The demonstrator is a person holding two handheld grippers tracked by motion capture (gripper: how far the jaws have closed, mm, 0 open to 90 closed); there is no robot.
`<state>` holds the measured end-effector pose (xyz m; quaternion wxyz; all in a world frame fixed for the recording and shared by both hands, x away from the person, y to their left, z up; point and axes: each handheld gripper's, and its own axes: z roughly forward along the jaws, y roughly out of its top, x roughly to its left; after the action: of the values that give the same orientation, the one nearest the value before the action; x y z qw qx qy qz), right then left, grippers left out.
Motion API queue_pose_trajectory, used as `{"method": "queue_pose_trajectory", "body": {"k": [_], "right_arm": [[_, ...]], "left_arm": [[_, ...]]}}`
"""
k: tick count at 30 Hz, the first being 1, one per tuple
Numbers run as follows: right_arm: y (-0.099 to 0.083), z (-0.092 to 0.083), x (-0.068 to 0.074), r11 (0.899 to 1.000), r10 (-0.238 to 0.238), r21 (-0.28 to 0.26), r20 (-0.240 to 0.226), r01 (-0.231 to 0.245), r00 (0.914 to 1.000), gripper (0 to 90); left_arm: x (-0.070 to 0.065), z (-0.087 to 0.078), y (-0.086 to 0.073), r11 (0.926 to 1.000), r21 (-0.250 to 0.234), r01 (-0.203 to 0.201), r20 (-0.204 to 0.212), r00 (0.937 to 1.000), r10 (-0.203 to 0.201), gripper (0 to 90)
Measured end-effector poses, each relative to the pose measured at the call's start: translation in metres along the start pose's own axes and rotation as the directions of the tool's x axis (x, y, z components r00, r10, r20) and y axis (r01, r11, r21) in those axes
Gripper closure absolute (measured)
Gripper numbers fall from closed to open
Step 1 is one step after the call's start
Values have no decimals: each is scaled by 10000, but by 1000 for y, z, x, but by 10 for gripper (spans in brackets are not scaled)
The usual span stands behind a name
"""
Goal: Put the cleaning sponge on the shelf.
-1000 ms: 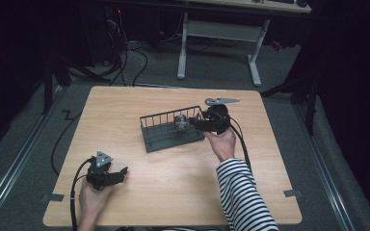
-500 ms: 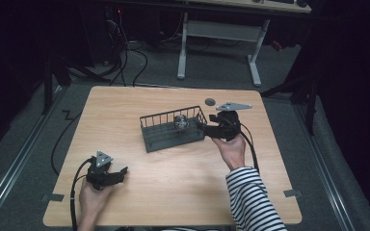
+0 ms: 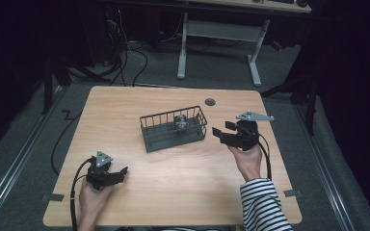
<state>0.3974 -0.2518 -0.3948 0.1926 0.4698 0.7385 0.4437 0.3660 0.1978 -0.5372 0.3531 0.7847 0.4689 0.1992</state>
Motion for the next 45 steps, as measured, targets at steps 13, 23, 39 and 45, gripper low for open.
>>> {"method": "queue_pose_trajectory", "body": {"k": [13,23,39,45], "right_arm": [[-35,-41,-8,9964,497,-674,-324,-518,9982,379],[-59,-48,-13,9943,671,-816,-133,-680,9977,385],[-90,-48,-15,9924,1021,-695,-21,-1020,9948,400],[-104,-45,-18,9925,1117,-533,222,-1104,9935,411]], "left_arm": [[-1,0,0,10000,19,-34,8,10000,34,241],[-1,0,0,10000,20,-34,7,10000,34,240],[0,0,0,10000,23,-35,12,10000,35,241],[-1,0,0,10000,20,-32,12,10000,32,241]]}}
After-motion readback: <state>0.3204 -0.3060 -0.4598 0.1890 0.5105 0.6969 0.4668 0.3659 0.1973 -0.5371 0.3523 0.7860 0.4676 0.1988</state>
